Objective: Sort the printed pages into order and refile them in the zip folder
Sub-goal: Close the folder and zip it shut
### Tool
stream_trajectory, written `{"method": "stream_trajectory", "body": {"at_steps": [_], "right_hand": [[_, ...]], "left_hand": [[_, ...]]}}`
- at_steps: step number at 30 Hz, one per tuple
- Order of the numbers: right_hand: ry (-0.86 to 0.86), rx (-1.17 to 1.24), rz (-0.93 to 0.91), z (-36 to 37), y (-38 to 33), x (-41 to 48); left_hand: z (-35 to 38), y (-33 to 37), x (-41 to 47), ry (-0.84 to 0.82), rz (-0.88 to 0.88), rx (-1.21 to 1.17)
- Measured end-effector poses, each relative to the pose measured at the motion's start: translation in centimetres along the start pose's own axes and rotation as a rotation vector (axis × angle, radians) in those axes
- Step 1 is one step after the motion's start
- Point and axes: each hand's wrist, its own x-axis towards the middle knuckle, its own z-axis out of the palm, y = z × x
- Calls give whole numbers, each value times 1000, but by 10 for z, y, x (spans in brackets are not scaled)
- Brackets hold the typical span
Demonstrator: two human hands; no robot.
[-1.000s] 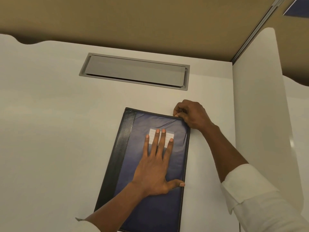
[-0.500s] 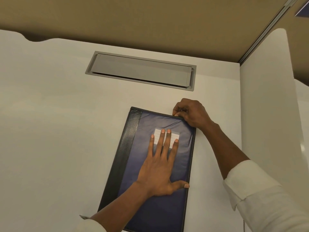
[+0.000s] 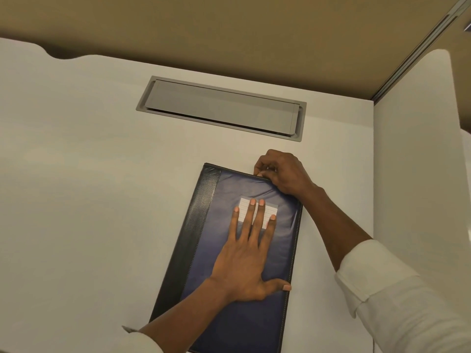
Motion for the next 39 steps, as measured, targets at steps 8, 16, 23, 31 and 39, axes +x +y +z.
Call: {"method": "stream_trajectory", "body": {"at_steps": [8, 16, 23, 31, 39], "right_hand": [[-23, -34, -20, 7, -6, 13], [-65, -70, -73, 15, -18, 33], [-91, -93, -101, 19, -24, 44], [-85, -104, -107, 28, -30, 53], [-89, -103, -123, 40, -47, 71]], "left_hand": [[3, -1, 0, 3, 6, -8], [3, -3, 1, -2, 6, -10], [5, -4, 0, 15, 14, -20], [4, -5, 0, 10, 16, -16], [3, -5, 0, 5, 12, -11]]}}
